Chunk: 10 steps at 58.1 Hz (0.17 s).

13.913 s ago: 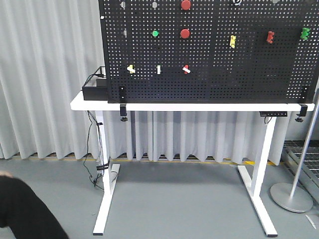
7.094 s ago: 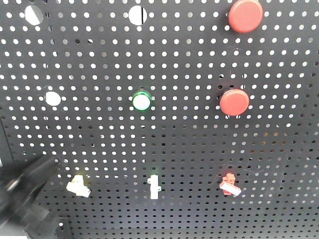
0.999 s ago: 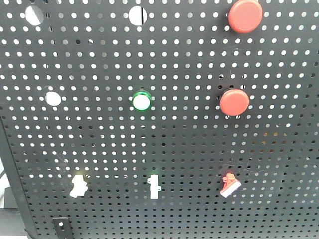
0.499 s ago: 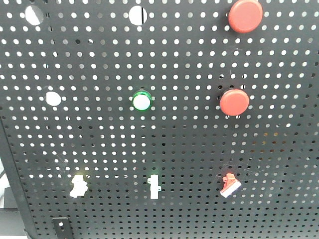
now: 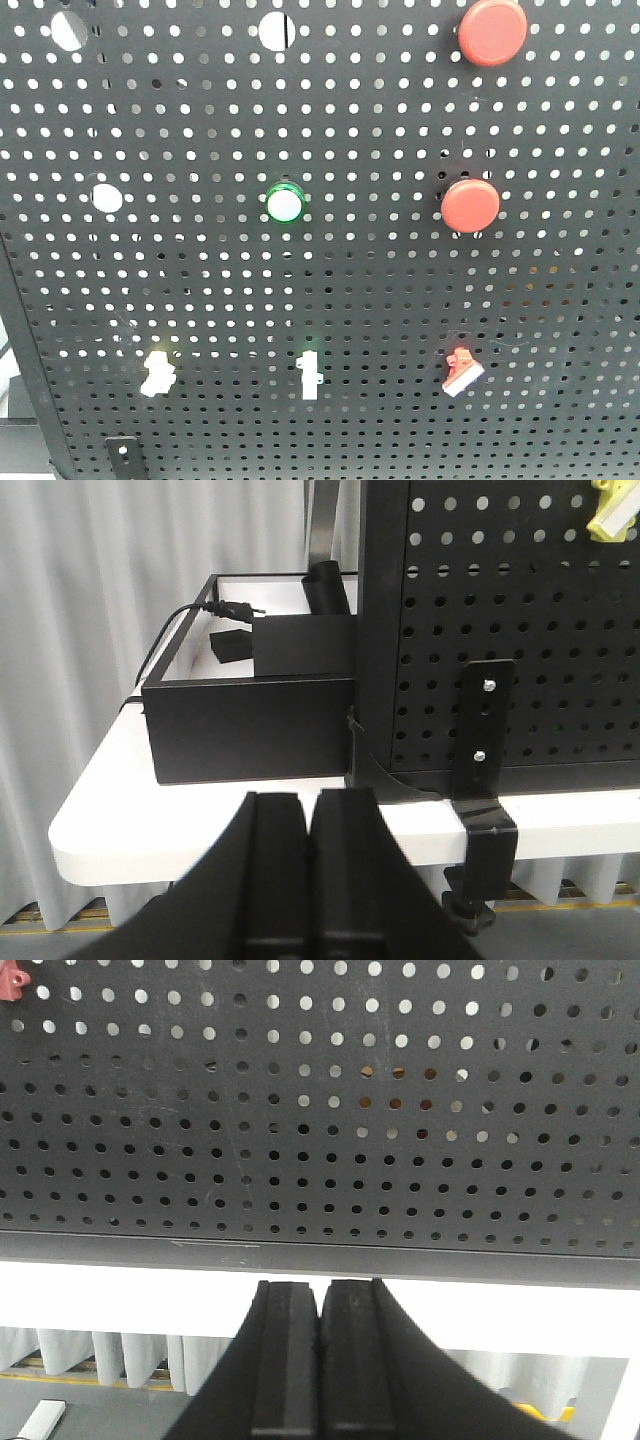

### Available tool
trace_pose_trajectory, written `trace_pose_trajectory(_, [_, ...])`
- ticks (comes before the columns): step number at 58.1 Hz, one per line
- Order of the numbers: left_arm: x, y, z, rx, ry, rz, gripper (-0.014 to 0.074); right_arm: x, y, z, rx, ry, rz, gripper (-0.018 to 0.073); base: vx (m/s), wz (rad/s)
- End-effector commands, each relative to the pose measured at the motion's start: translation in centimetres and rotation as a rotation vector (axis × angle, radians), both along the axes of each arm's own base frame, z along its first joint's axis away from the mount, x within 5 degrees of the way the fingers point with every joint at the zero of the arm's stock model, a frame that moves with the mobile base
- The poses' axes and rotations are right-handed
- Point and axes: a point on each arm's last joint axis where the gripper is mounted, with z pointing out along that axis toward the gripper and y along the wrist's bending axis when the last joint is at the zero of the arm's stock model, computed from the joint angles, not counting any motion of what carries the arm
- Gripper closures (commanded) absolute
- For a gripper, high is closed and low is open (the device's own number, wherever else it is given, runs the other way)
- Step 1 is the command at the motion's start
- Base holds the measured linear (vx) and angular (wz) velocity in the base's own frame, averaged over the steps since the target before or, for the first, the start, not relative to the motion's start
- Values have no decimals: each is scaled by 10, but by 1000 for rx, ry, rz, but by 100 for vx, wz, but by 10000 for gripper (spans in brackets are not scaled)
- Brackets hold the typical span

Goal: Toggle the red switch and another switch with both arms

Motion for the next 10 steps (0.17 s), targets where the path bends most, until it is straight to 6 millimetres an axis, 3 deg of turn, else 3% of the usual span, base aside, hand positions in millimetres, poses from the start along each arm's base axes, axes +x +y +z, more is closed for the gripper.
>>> trace_pose_trajectory(1, [0, 0, 1, -18, -71, 4, 594, 0, 0, 6, -7, -78, 2, 566, 0, 0])
trace_pose_trajectory(10, [0, 0, 1, -18, -71, 4, 594, 0, 0, 5, -7, -76, 2, 566, 0, 0])
